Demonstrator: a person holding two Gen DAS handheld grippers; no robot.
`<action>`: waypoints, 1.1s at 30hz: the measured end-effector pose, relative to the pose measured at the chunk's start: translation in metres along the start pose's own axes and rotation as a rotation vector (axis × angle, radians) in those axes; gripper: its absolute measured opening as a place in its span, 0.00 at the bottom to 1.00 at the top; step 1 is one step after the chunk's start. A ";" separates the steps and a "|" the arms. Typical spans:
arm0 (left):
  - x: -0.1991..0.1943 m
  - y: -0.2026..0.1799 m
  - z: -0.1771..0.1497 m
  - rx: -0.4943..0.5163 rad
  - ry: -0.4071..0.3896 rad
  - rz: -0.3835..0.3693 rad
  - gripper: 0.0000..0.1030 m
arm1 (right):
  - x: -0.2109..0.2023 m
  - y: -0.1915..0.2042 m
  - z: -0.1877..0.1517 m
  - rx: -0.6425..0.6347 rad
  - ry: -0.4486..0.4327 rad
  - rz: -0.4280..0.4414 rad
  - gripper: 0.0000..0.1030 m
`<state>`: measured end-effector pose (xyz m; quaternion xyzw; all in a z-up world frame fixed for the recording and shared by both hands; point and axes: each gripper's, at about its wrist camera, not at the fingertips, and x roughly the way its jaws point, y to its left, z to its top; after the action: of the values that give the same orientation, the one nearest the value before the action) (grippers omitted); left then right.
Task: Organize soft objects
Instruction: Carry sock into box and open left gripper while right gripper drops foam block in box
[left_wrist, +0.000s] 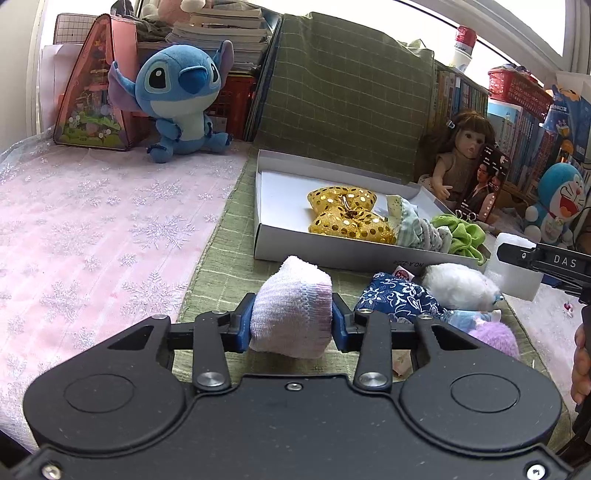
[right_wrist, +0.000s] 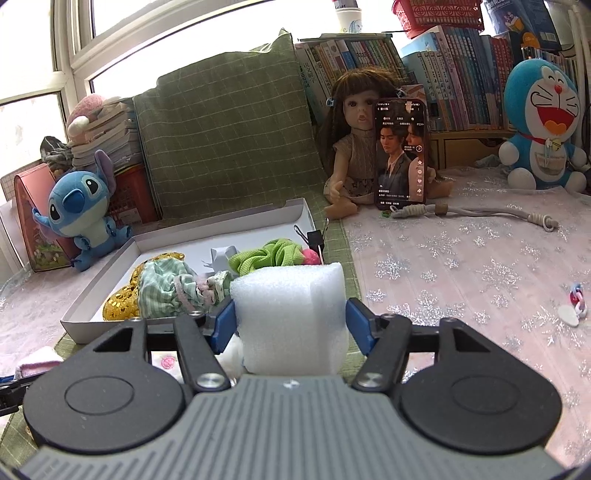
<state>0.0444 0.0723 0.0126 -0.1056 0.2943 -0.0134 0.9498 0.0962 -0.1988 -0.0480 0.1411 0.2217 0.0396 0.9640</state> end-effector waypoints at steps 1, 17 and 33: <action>-0.001 0.000 0.002 -0.001 -0.004 -0.002 0.37 | -0.003 -0.001 0.003 0.003 -0.007 0.002 0.64; 0.004 0.000 0.070 -0.036 -0.074 -0.048 0.37 | -0.016 -0.001 0.039 0.024 -0.073 0.032 0.64; 0.090 -0.020 0.120 -0.036 -0.018 0.013 0.37 | 0.067 -0.010 0.118 0.111 0.012 0.077 0.64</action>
<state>0.1868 0.0678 0.0634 -0.1208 0.2869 -0.0009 0.9503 0.2084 -0.2290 0.0229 0.2023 0.2239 0.0651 0.9511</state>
